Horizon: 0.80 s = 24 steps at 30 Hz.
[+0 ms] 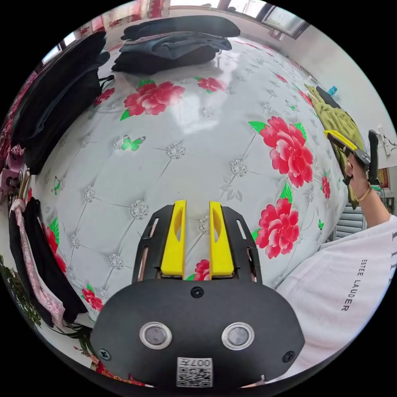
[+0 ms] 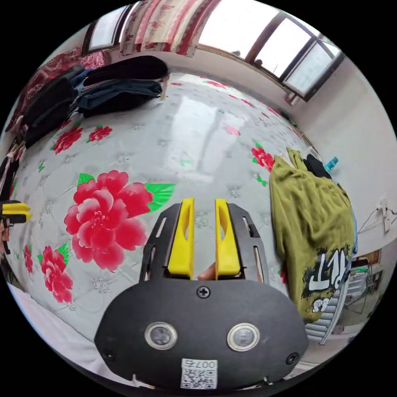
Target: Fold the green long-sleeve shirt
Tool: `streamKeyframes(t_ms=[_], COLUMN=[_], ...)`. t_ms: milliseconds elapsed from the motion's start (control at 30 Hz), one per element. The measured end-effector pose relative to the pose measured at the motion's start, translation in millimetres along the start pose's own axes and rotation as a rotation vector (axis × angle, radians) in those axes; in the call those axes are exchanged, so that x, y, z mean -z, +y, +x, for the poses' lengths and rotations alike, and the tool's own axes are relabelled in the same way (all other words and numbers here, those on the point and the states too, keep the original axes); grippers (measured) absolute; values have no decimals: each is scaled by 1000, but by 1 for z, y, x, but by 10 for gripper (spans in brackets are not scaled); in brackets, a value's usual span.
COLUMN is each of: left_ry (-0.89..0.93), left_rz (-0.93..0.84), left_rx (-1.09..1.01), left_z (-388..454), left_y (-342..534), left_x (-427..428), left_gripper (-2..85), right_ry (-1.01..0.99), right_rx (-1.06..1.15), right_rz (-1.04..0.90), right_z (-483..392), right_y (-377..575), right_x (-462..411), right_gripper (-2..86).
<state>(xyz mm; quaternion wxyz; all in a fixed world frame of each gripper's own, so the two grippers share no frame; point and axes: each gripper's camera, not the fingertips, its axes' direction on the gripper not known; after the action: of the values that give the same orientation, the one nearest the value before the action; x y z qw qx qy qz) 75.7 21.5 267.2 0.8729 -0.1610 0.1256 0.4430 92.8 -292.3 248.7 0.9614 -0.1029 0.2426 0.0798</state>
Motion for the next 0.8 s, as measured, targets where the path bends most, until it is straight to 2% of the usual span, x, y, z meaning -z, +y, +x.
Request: streamKeyframes(t_ms=[67,200,233,267,300,400,500,533,667,733,800], left_ry=[-79,-101,-103,-101,-99,-91,-76,-4,188,231,288], left_rz=[23,41,44,44,43,45,66,117,268,282,292], left_rx=[-32,-30,-38,-39,-37,-21,-7,-13,-84,-138,-180], left_z=[18,29,31,32,32,32,34,37,56,66,71], left_y=[3,6,7,8,9,12,21,29,60,70,81], left_x=[-8,-13,-15,-16,-17,-20,-20,-15,2,5,9], left_gripper=[90,89,89,89,89,87,80,74,79,90,104], right_ry=[41,152,134,46,-45,-86,-108,-127,-379,-496,-724], right_rx=[-178,-428,-458,-499,-574,-696,-603,-568,-396,-260,-61], right_rz=[-48,-187,-235,-365,-324,-257,-224,-197,-12,-3,-11], right_z=[76,207,220,239,252,257,231,224,177,143,82], right_y=[11,49,55,68,79,95,89,88,82,77,79], right_x=[-9,-36,-46,-72,-79,-79,-73,-67,-18,-1,18], right_gripper=[108,117,115,103,86,31,8,6,-1,-2,-2])
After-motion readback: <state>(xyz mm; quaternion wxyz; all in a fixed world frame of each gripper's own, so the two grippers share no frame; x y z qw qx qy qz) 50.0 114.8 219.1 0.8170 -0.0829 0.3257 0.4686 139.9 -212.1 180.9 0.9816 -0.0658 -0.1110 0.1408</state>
